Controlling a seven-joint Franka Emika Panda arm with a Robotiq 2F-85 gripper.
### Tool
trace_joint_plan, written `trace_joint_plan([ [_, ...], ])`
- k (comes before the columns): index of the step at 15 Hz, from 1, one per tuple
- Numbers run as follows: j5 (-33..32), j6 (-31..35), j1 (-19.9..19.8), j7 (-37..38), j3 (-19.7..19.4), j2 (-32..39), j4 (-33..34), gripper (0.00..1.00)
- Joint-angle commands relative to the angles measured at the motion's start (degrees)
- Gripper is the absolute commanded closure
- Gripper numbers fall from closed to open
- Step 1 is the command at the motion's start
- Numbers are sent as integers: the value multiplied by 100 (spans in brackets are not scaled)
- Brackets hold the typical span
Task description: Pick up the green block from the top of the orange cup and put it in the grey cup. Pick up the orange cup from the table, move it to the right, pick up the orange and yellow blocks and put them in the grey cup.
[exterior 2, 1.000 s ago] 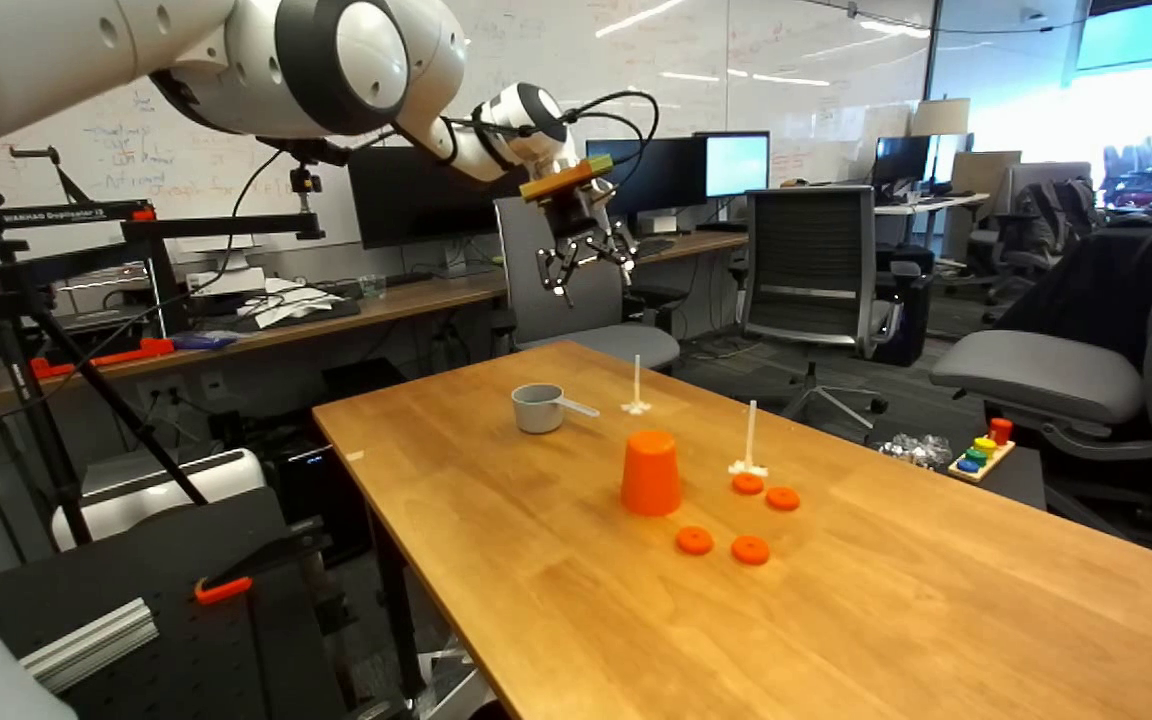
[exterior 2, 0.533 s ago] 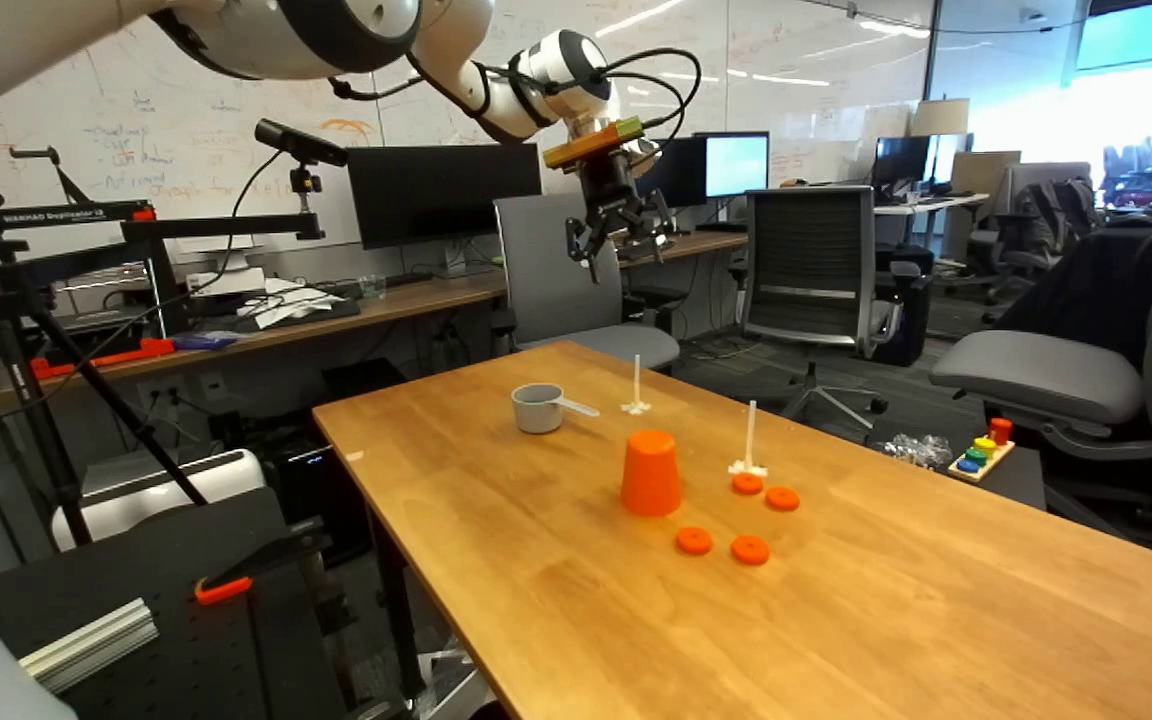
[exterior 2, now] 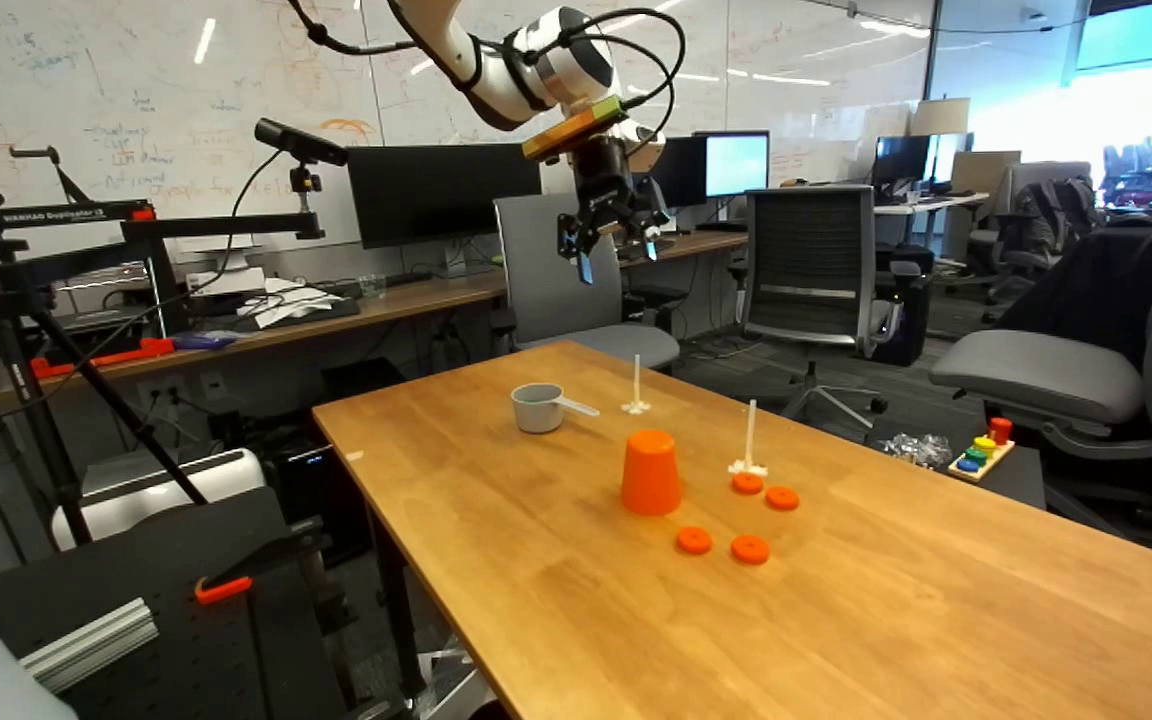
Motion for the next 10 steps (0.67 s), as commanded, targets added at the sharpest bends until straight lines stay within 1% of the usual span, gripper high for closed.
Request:
trace_joint_plan([
  [1, 61, 121, -59, 444, 70, -832, -1379, 0],
  [2, 20, -20, 30, 169, -25, -253, -463, 0],
  [3, 12, -22, 21, 232, -10, -371, -701, 0],
  [5, 4, -16, 10, 302, 6, -508, -972, 0],
  [8, 1, -6, 4, 317, 13, -568, -1075, 0],
  [10, 39, 788, -39, 569, 63, -744, -1298, 0],
])
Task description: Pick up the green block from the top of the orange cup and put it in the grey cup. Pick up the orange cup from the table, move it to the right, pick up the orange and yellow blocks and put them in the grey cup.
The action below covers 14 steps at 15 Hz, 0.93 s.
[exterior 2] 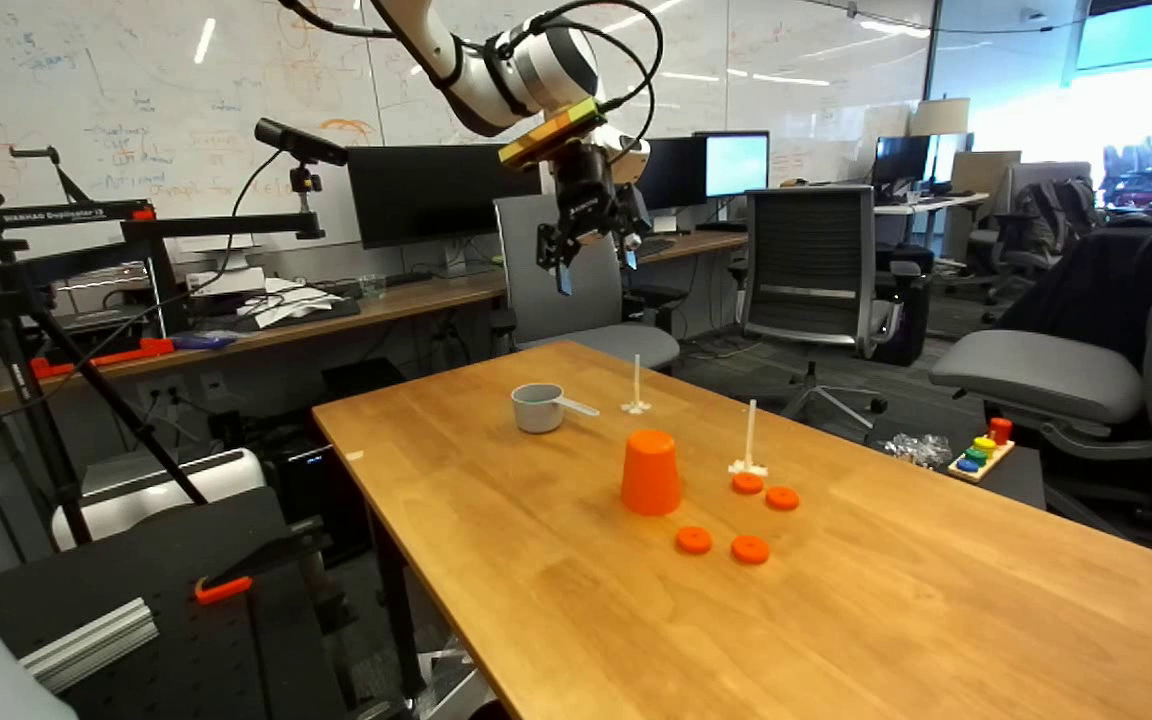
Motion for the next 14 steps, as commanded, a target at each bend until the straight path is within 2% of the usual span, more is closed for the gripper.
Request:
trace_joint_plan([
  [1, 128, 1069, -87, 374, 63, -268, -335, 0],
  [7, 254, 3391, -277, 1125, -45, -951, -1791, 0],
  [14, 283, 4686, -736, 1627, -412, -1915, -3757, 0],
])
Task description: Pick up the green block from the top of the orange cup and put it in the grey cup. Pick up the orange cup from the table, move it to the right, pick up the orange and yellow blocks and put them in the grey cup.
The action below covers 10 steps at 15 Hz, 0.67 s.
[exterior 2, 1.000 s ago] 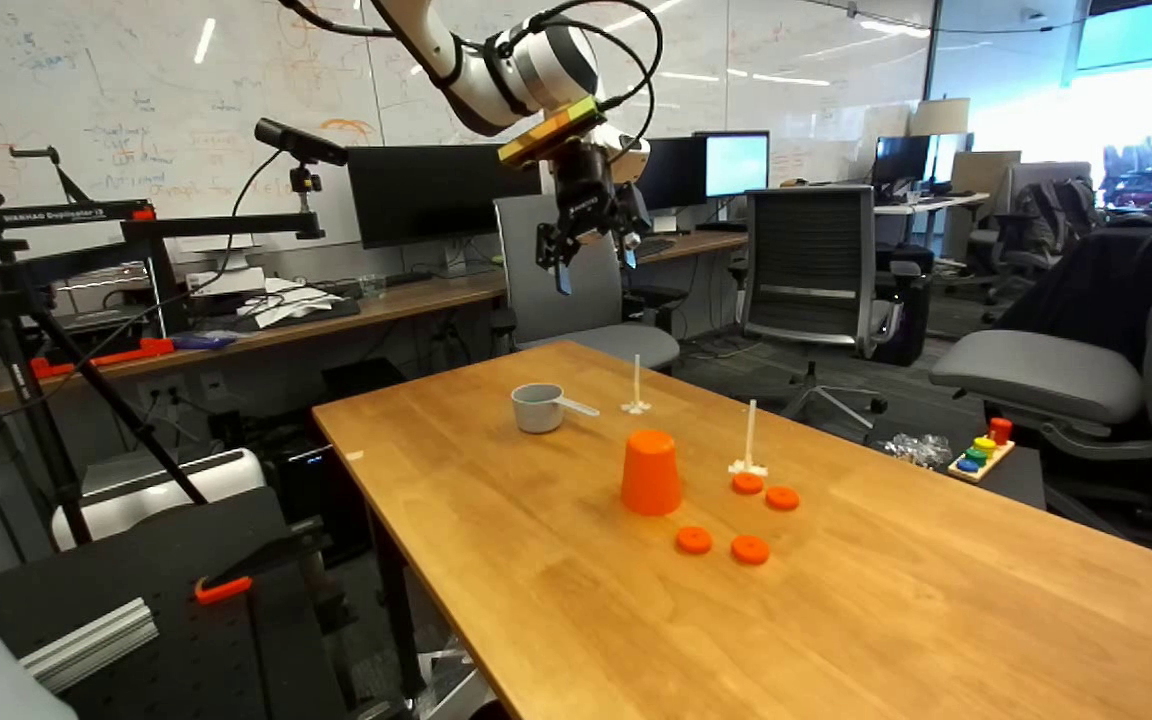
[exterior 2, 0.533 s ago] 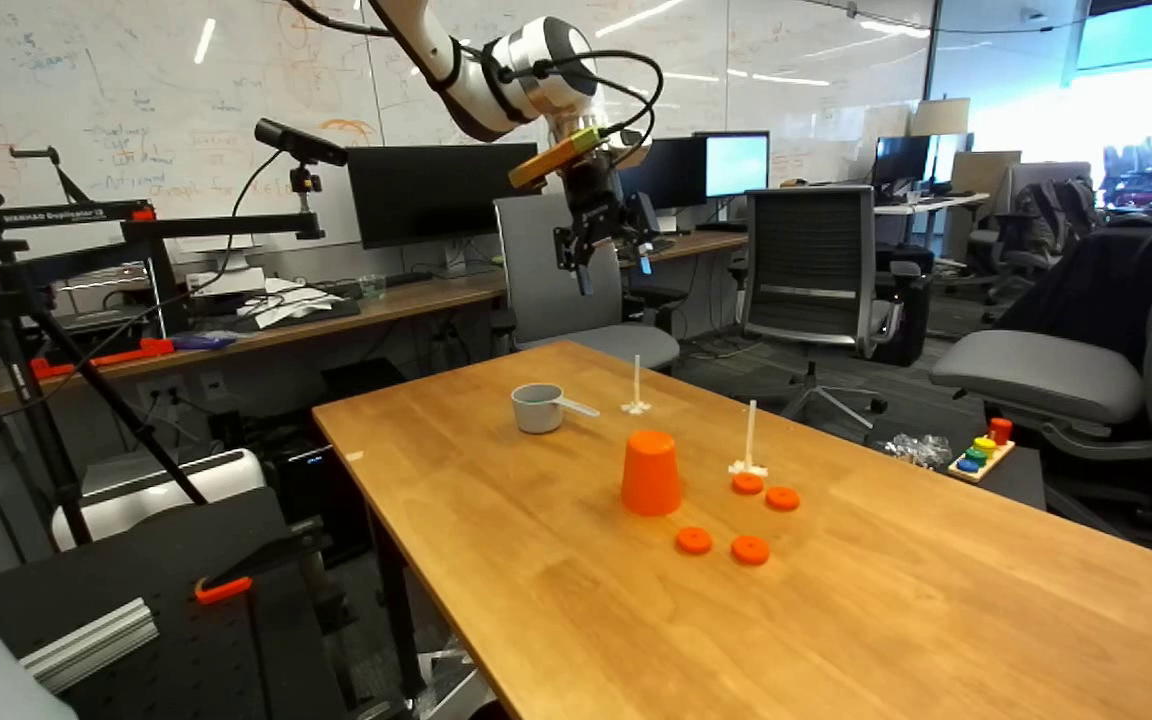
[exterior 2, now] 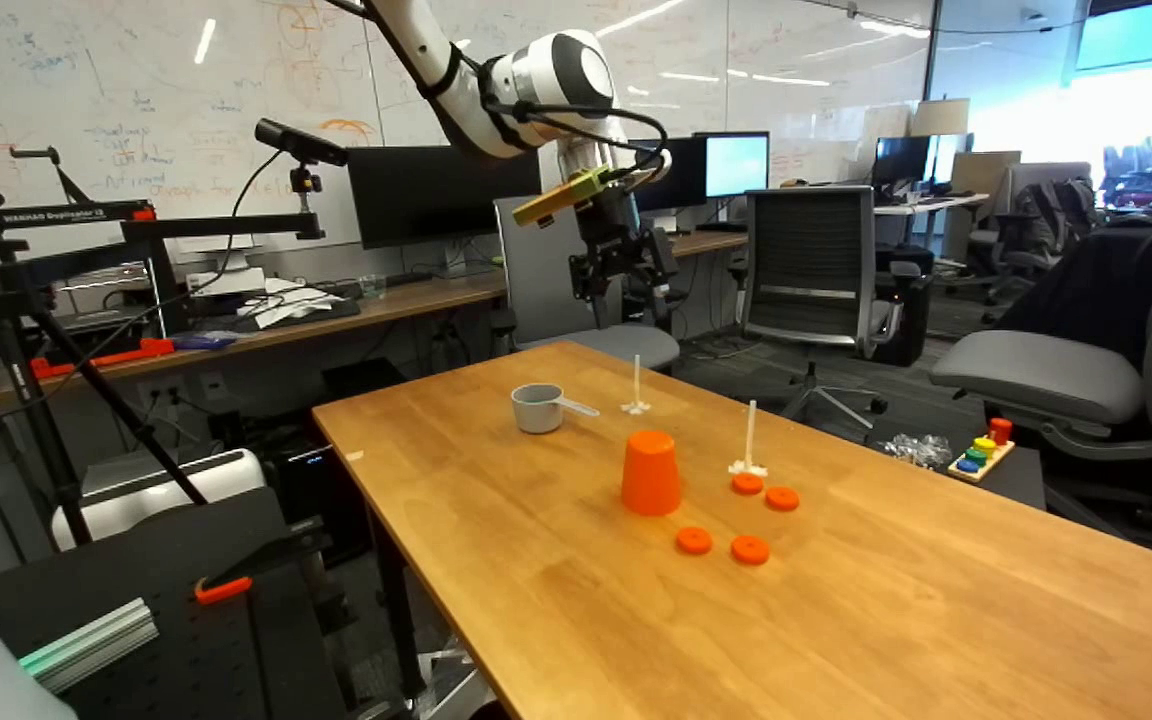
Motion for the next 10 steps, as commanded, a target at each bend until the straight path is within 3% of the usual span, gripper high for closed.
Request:
trace_joint_plan([
  [1, -21, 871, -253, 272, -227, -888, -1401, 0],
  [5, 151, 1789, -575, 84, -283, -1095, -2141, 0],
  [10, 579, 2665, -734, -294, -177, -782, -2255, 0],
])
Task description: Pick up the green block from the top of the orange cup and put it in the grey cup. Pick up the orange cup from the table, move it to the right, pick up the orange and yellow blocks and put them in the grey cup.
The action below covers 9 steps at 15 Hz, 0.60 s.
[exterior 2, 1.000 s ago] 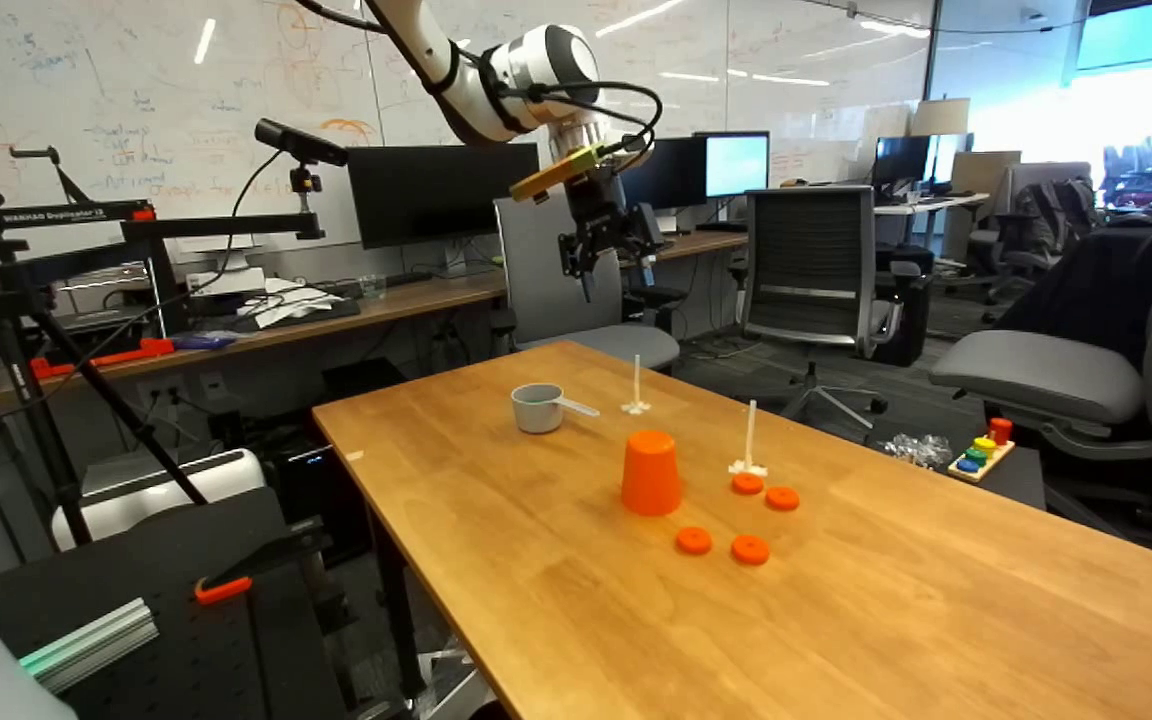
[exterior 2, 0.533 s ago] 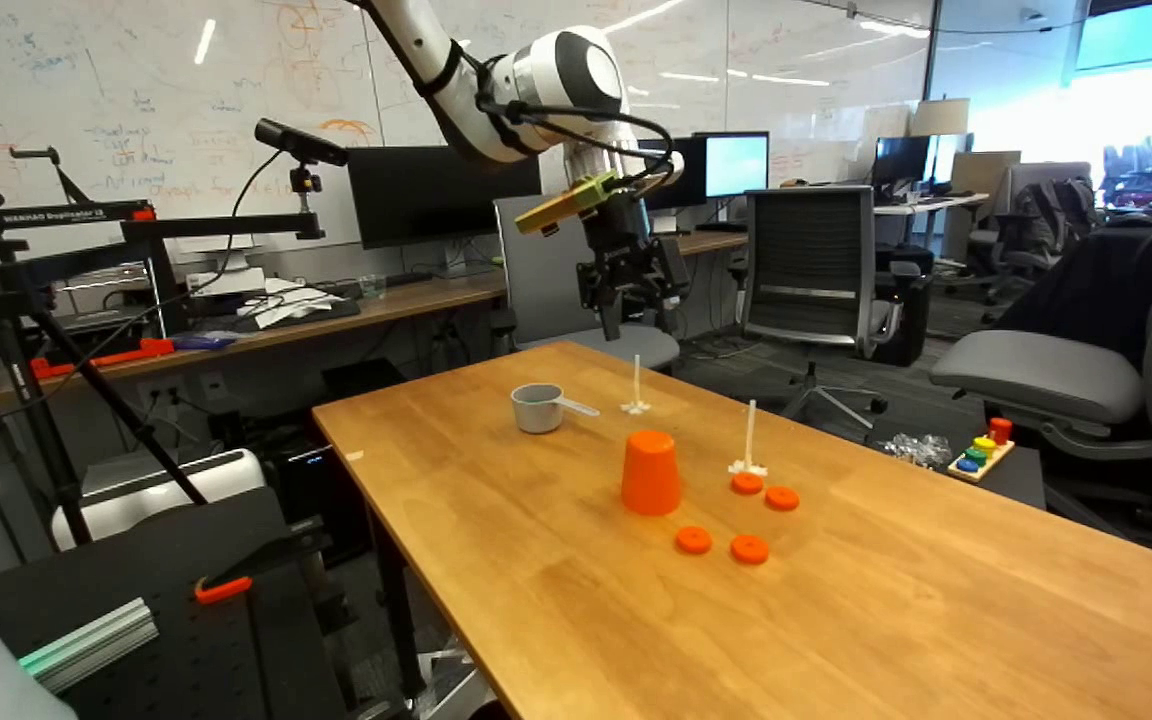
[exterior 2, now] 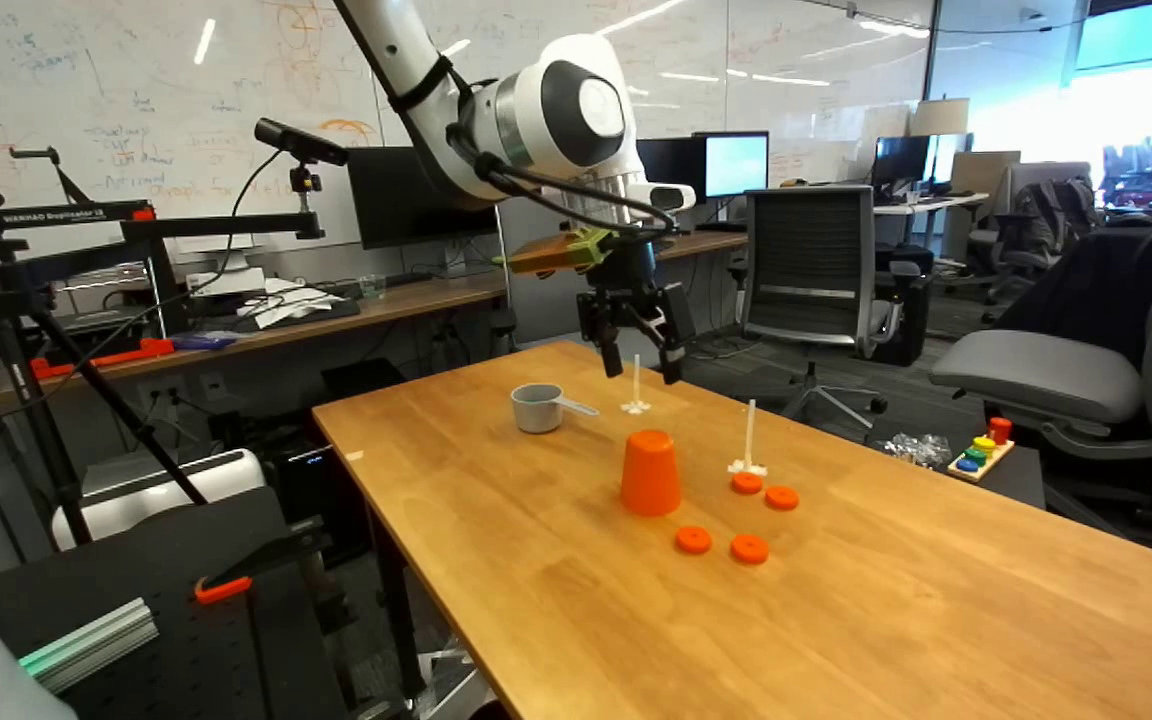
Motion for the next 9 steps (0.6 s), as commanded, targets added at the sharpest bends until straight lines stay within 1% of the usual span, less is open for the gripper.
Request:
trace_joint_plan([
  [1, 500, 549, -80, -412, 102, 145, -41, 0],
  [4, 811, 634, -79, -660, 129, 441, 192, 0],
  [9, 1228, 291, -90, -909, 106, 1010, 782, 0],
])
